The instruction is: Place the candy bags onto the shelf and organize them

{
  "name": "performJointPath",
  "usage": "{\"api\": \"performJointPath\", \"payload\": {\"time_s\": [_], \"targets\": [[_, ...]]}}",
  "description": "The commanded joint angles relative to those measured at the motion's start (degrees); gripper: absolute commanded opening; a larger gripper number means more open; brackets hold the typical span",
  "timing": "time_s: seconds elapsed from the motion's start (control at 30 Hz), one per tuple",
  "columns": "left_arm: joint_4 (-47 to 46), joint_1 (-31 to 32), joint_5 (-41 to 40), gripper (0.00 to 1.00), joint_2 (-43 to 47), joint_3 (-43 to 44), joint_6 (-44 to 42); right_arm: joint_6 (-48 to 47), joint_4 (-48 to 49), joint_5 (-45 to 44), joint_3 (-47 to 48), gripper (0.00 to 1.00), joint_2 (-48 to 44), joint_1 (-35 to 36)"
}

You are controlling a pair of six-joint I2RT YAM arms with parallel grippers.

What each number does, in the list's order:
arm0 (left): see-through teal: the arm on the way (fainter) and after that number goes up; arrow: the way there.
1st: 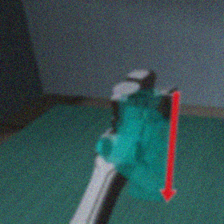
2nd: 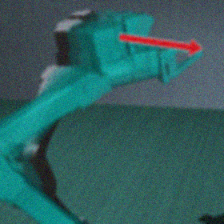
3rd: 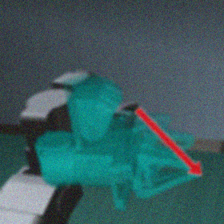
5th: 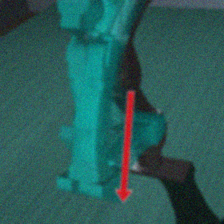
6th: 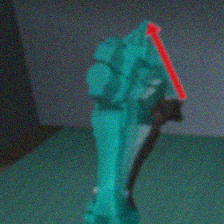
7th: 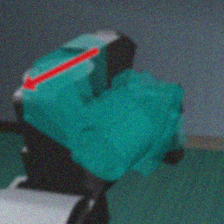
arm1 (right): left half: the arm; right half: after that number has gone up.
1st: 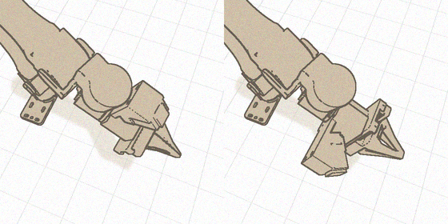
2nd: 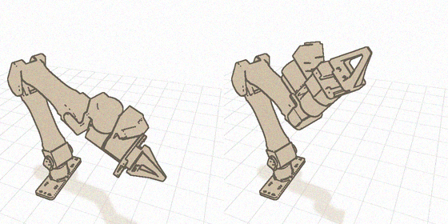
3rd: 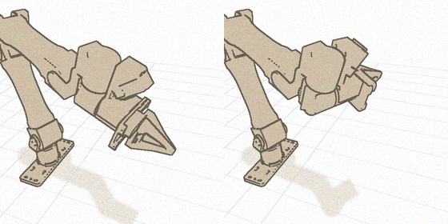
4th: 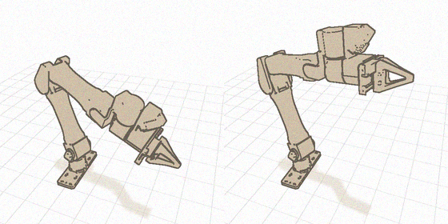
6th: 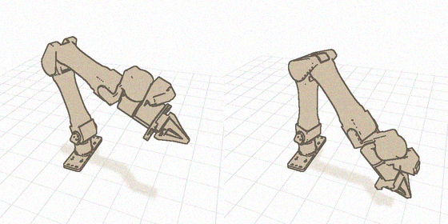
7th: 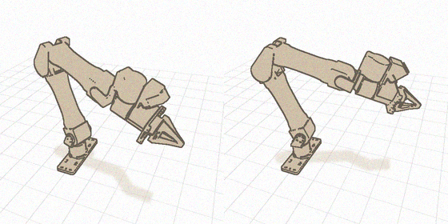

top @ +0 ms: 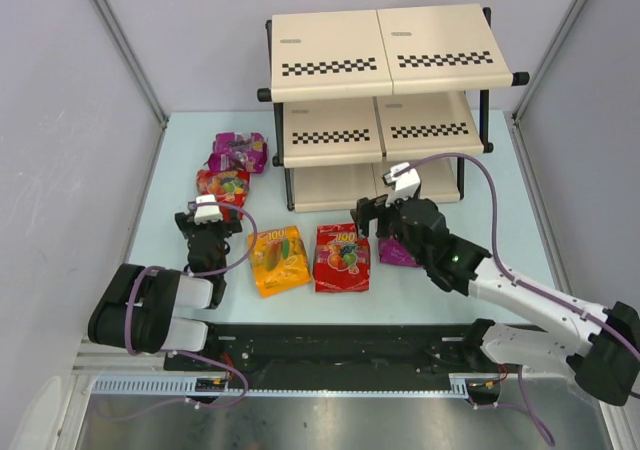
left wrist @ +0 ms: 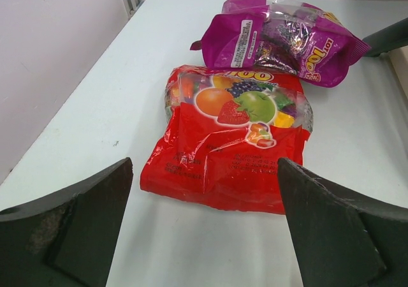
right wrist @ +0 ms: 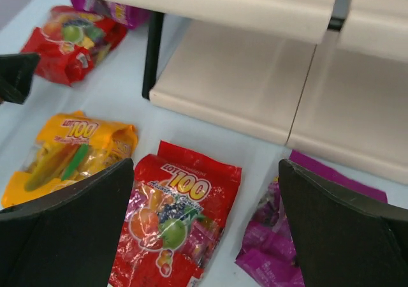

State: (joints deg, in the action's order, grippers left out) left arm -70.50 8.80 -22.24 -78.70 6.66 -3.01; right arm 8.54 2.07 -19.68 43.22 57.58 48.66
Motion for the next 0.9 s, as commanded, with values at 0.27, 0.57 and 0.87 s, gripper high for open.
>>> {"api": "performJointPath", "payload": {"time_s": [0.27,0.57,0.87], "targets": [[-3.6,-0.4,1.2,1.00,1.6,0.8,0.4,9.0,-3.5,-3.2,5.2,0.99,8.2,4.4],[22.3,0.7,-6.2,1.00,22.3,3.7,8.0,16.5,-2.7,-6.9,6.3,1.00,15.8,12.0],[62.4,2.4,-6.3,1.00,37.0,18.3,30.3,20.9,1.5,-0.8,7.8,0.99,20.8,13.7]]}}
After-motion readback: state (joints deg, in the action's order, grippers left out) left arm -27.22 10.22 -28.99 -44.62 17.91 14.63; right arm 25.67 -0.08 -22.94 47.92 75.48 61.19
